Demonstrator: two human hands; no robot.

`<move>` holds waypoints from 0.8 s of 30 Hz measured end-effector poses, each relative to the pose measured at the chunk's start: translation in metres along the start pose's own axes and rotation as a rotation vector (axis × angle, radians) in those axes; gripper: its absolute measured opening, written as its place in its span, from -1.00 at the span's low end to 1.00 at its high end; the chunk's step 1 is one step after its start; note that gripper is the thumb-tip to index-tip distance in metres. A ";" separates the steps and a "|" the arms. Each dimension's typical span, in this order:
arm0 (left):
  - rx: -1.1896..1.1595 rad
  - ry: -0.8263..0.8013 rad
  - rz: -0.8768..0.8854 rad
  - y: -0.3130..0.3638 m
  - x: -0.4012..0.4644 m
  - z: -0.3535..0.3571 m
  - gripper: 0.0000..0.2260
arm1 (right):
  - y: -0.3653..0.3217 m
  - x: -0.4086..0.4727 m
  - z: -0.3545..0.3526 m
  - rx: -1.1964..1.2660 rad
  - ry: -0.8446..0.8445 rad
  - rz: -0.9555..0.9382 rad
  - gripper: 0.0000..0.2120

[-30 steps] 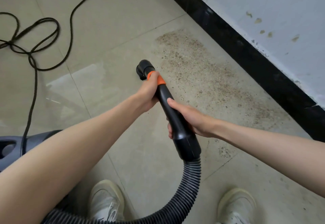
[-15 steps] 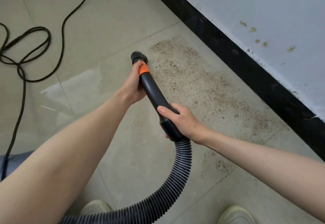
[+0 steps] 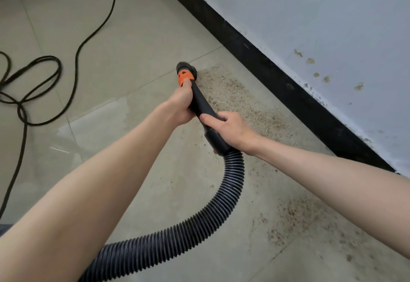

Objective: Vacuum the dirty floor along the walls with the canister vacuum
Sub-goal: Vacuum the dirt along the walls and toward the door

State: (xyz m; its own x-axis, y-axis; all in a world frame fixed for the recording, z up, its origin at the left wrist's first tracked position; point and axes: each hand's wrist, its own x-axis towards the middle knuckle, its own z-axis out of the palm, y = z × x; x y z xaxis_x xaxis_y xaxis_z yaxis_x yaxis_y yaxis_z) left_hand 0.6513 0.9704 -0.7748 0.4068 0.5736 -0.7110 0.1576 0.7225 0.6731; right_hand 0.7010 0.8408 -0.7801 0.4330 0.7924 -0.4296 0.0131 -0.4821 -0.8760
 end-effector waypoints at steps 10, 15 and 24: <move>0.139 0.051 0.019 -0.004 0.024 0.024 -0.42 | 0.009 0.010 -0.007 -0.110 0.121 -0.034 -0.62; 0.178 -0.033 -0.026 0.002 0.035 0.040 -0.47 | 0.013 0.021 -0.019 -0.151 0.198 -0.019 -0.61; 0.258 -0.034 -0.001 0.002 0.047 0.046 -0.45 | 0.013 0.024 -0.021 -0.166 0.224 -0.003 -0.63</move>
State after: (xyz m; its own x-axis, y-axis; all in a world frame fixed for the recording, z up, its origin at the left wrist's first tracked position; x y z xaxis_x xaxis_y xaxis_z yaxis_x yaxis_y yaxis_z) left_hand 0.7122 0.9814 -0.7973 0.4358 0.5565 -0.7074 0.3809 0.5981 0.7051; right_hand 0.7301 0.8456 -0.7977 0.6211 0.7003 -0.3519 0.1539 -0.5493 -0.8213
